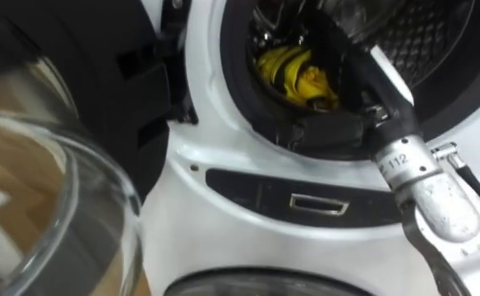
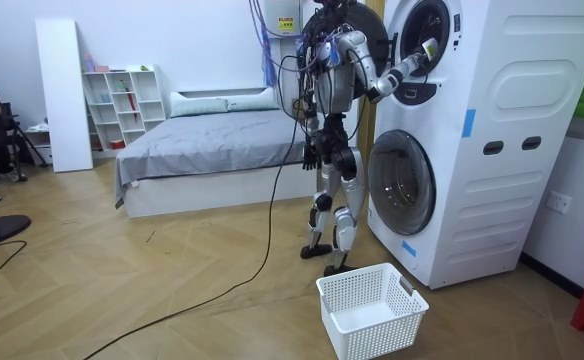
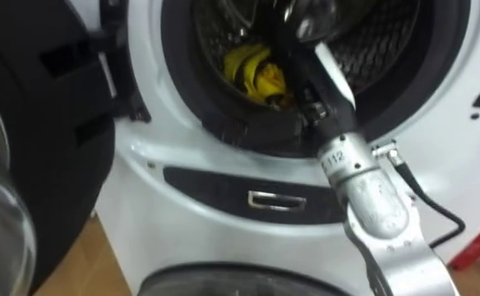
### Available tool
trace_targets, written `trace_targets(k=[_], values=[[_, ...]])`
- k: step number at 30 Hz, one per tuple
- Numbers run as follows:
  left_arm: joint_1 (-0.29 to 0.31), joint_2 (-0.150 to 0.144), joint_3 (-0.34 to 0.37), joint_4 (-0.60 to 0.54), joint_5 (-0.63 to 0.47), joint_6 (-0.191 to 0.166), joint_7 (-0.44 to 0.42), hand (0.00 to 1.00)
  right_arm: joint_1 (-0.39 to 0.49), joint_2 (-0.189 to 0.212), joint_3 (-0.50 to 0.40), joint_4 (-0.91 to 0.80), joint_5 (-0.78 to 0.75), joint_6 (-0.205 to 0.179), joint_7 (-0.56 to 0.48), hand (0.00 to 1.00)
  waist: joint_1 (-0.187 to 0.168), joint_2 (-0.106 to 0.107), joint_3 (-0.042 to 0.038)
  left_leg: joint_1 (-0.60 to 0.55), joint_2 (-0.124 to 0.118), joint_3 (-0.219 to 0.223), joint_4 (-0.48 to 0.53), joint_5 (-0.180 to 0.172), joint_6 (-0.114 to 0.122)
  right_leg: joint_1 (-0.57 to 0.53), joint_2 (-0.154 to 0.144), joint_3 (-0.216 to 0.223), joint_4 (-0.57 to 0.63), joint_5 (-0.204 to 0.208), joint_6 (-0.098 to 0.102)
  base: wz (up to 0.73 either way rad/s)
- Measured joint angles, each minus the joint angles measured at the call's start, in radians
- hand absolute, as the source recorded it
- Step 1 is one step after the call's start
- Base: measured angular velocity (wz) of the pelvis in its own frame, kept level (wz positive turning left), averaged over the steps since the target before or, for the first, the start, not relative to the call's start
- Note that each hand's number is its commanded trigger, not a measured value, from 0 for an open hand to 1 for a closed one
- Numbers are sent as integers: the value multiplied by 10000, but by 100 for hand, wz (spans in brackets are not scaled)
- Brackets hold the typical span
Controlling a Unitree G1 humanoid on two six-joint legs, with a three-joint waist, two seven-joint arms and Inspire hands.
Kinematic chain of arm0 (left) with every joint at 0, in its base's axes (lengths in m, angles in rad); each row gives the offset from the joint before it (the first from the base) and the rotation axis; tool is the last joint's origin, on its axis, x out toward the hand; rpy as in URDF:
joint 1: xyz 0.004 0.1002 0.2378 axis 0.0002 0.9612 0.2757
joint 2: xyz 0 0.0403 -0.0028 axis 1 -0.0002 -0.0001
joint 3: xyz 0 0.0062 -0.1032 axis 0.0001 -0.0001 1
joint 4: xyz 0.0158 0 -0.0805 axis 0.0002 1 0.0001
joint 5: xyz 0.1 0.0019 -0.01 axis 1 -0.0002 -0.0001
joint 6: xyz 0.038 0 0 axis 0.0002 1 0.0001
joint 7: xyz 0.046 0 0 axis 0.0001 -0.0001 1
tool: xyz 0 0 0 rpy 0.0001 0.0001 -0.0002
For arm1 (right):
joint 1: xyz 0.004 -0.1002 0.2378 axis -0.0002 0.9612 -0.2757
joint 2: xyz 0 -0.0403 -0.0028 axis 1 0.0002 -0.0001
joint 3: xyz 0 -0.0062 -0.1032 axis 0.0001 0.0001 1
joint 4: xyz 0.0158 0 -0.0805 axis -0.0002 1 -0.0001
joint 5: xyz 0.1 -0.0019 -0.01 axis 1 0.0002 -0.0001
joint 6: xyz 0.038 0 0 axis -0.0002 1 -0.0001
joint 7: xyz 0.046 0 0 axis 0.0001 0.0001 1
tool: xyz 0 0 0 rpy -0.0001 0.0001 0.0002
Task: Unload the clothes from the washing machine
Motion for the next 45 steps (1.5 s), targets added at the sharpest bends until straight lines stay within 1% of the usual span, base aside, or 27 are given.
trace_targets(k=[2, 4, 7, 9, 10, 13, 15, 16, 17, 19, 21, 24, 25, 26, 27, 28, 29, 30, 32, 34, 37, 41, 45], values=[[-224, -26, -20, -1, -8, -90, 15, 0, 0, 0, 0, -119, -106, 0, 35, 0, -88, -51, -4, 2, 1, 8, -31, -3, -5, 1, 10, 12, -27, 0, 1, 0], [-234, -45, -20, 0, -22, -196, 16, 0, 1, 1, 0, -188, -144, 0, 128, 0, -184, -74, -18, 4, 0, 17, -49, -3, -5, 8, 17, 7, -79, 8, 13, 0], [-280, -84, -20, -29, -13, -215, 19, 0, 2, 0, 0, -412, -376, -20, 293, 0, -313, -63, -14, 25, 0, 38, -76, -3, -2, 6, 27, 9, -156, 49, 25, -4], [-209, -82, 10, -47, -13, -217, 18, 0, 12, -3, 0, -556, -414, -27, 373, 0, -416, -57, -13, 44, 47, 44, -122, -4, 0, 6, 23, -4, -162, 50, 27, 0], [-177, -82, 39, -55, -9, -216, 16, 0, 16, -24, -2, -684, -463, -26, 403, 0, -487, -32, -7, 46, 61, 46, -142, -6, 4, 6, 20, -21, -163, 53, 31, 0], [73, -81, 43, -193, -39, -216, -4, 0, 18, -37, -171, -907, -682, -26, 415, 0, -542, 66, -13, 109, 73, 68, -200, -17, 9, 9, 37, 13, -157, 53, 32, -4], [210, -82, 47, -213, -28, -215, -6, 0, 87, -39, -539, -1190, -887, -1, 402, 0, -558, 101, -39, 138, 78, 63, -260, -21, 8, 2, 35, 12, -155, 53, 32, -4], [344, -82, 49, -195, -27, -195, -6, 0, 88, -46, -769, -1327, -994, -2, 340, 0, -585, 159, -68, 178, 85, 73, -307, -20, 7, 8, 30, 14, -153, 53, 32, 0], [473, -82, 49, -183, -24, -192, -3, 0, 89, -47, -947, -1431, -1155, -2, 296, 0, -743, 208, -102, 183, 101, 62, -321, -20, 7, 17, 22, 8, -152, 52, 32, 0], [651, -82, 56, -147, -30, -170, 1, 0, 89, -46, -1055, -1462, -1179, -16, 272, 0, -861, 250, -112, 199, 115, 51, -318, -20, 6, 40, 32, 16, -151, 51, 32, 0], [668, -95, 50, -138, -28, -160, 1, 0, 104, -46, -1037, -1480, -1186, -22, 290, 0, -868, 233, -114, 197, 123, 50, -318, -25, -4, 40, 39, 17, -153, 50, 32, 3], [659, -104, 62, -140, -30, -180, 5, 0, 393, -69, -1189, -1481, -1088, -131, 330, 0, -885, 84, -140, 207, 117, 47, -316, -27, -6, 48, 79, 22, -156, 48, 33, 0], [719, -102, 62, -139, -28, -200, 5, 0, 576, -121, -1228, -1484, -1078, -260, 346, 0, -900, -3, -122, 252, 116, 48, -318, -29, -8, 93, 88, 18, -164, 48, 33, 0], [730, -101, 122, -146, -4, -207, 5, 0, 774, -140, -1261, -1483, -1077, -302, 347, 0, -926, -54, -75, 319, 121, 52, -323, -44, -11, 172, 93, 20, -181, 47, 34, 0], [732, -103, 188, -150, -2, -208, 4, 0, 887, -140, -1299, -1485, -1080, -334, 348, 0, -931, -105, -70, 350, 125, 53, -323, -57, -12, 208, 96, 22, -189, 44, 40, 0], [739, -102, 294, -154, -4, -208, 2, 0, 1068, -145, -1329, -1485, -1079, -367, 347, 0, -951, -185, -86, 362, 135, 61, -317, -110, -11, 274, 108, 28, -234, 40, 46, 0], [747, -104, 378, -167, -3, -208, 0, 0, 1247, -144, -1352, -1522, -1079, -388, 349, 0, -957, -243, -124, 372, 134, 74, -293, -139, -4, 330, 112, 34, -316, 42, 48, 0], [747, -108, 409, -186, -3, -208, -2, 0, 1341, -144, -1385, -1558, -1080, -417, 351, 0, -968, -252, -128, 372, 135, 74, -286, -146, 2, 330, 112, 33, -309, 47, 55, 0], [744, -116, 543, -262, -2, -207, -3, 0, 1534, -144, -1463, -1683, -1096, -580, 356, 0, -985, -249, -127, 384, 123, 78, -285, -154, 15, 325, 101, 36, -308, 61, 78, 0], [767, -116, 739, -380, 46, -208, -3, 0, 1650, -142, -1609, -1783, -1092, -602, 411, 0, -985, -241, -124, 392, 120, 55, -280, -155, 18, 325, 97, 21, -306, 62, 80, 2], [771, -128, 953, -388, 200, -202, -5, 0, 1698, -142, -1762, -1912, -1091, -601, 589, 0, -995, -193, -100, 388, 120, 42, -316, -157, 23, 312, 98, 16, -308, 62, 80, 1], [811, -138, 946, -370, 218, -120, -71, 0, 1684, -144, -1825, -1934, -1238, -641, 745, 0, -975, -82, -65, 393, 121, 25, -324, -160, 28, 327, 105, 17, -307, 62, 80, 0], [813, -138, 941, -361, 232, 4, -218, 0, 1637, -145, -1817, -1889, -1833, -639, 1181, 0, -940, -54, -50, 409, 119, 39, -318, -160, 28, 333, 92, 2, -305, 62, 81, 0]])
